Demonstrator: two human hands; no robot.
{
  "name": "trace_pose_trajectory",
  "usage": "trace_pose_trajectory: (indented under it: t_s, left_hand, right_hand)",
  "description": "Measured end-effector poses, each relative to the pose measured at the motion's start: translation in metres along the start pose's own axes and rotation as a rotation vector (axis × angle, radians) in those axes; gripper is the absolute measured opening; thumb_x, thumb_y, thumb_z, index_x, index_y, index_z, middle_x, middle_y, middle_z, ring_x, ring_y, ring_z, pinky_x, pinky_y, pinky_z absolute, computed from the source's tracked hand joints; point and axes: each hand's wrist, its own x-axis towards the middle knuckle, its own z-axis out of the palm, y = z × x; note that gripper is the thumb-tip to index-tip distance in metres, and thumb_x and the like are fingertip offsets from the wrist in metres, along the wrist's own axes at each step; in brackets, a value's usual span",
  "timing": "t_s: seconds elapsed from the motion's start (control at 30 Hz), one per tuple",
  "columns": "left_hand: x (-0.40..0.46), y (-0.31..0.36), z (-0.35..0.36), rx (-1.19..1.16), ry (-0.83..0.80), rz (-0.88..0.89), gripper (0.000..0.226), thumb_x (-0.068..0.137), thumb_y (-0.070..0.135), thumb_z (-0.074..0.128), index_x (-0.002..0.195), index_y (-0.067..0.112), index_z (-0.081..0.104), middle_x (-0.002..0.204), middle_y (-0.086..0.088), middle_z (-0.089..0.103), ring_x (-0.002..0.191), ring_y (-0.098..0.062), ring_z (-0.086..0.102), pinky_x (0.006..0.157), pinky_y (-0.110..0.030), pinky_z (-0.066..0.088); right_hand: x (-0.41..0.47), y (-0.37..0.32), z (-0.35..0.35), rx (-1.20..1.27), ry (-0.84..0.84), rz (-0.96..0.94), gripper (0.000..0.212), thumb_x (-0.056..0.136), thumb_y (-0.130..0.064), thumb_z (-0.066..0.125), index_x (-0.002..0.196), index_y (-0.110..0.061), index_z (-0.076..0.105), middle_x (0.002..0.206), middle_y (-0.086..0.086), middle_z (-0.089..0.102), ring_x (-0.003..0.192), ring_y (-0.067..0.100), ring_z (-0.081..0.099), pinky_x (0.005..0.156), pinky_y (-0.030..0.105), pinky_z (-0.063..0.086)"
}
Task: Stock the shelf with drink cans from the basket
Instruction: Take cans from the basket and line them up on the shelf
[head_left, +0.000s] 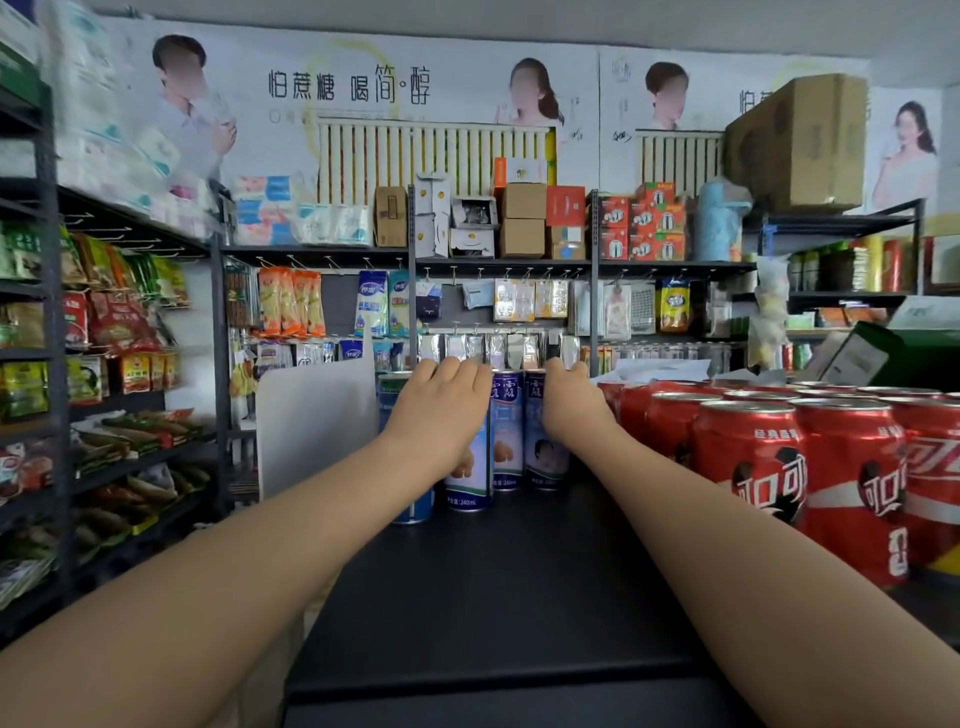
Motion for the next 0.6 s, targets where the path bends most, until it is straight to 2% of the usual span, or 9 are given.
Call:
trace_pose_trajectory:
  t_s: [0.2, 0.3, 0.37, 0.47, 0.6]
  left_hand:
    - [0.003, -0.004, 0.006, -0.042, 0.029, 0.042, 0.079, 0.069, 0.038, 0.078, 0.129, 0.008, 0.037, 0.127, -0.005, 0.049, 0.118, -0.023, 0.046, 0.102, -0.032, 0.031]
    - [0.008, -0.005, 0.001, -0.108, 0.017, 0.1, 0.067, 0.073, 0.036, 0.075, 0.123, 0.008, 0.04, 0.124, -0.005, 0.049, 0.115, -0.022, 0.047, 0.096, -0.032, 0.037]
    - [0.011, -0.007, -0.001, -0.216, -0.01, 0.121, 0.062, 0.077, 0.032, 0.073, 0.123, 0.007, 0.039, 0.125, -0.007, 0.048, 0.115, -0.023, 0.047, 0.09, -0.035, 0.046]
    - [0.016, -0.01, -0.003, -0.37, -0.019, 0.141, 0.054, 0.085, 0.022, 0.066, 0.128, 0.008, 0.038, 0.126, -0.009, 0.049, 0.111, -0.025, 0.051, 0.088, -0.044, 0.05]
    - [0.013, -0.023, -0.008, -0.376, -0.02, 0.144, 0.058, 0.088, 0.001, 0.053, 0.139, 0.015, 0.03, 0.107, -0.013, 0.062, 0.093, -0.028, 0.061, 0.079, -0.045, 0.053]
  right_hand:
    - [-0.012, -0.001, -0.011, 0.04, 0.028, 0.019, 0.06, 0.084, 0.01, 0.049, 0.137, -0.004, 0.026, 0.147, 0.026, 0.019, 0.108, 0.042, 0.057, 0.072, 0.035, 0.046]
    - [-0.017, 0.0, -0.028, 0.06, 0.044, -0.021, 0.048, 0.085, 0.009, 0.046, 0.13, -0.006, 0.039, 0.143, 0.023, 0.029, 0.113, 0.04, 0.054, 0.083, 0.04, 0.047]
    - [-0.019, -0.002, -0.04, 0.134, 0.039, -0.075, 0.045, 0.085, 0.008, 0.046, 0.127, -0.007, 0.046, 0.139, 0.019, 0.039, 0.11, 0.034, 0.055, 0.081, 0.035, 0.047]
    - [-0.024, -0.007, -0.053, 0.317, -0.047, -0.204, 0.042, 0.085, 0.0, 0.052, 0.126, -0.011, 0.049, 0.126, 0.015, 0.055, 0.103, 0.028, 0.057, 0.076, 0.032, 0.046]
    - [-0.032, -0.018, -0.045, 0.313, -0.226, -0.312, 0.046, 0.086, -0.014, 0.062, 0.129, -0.012, 0.046, 0.125, 0.012, 0.057, 0.107, 0.027, 0.055, 0.083, 0.031, 0.04]
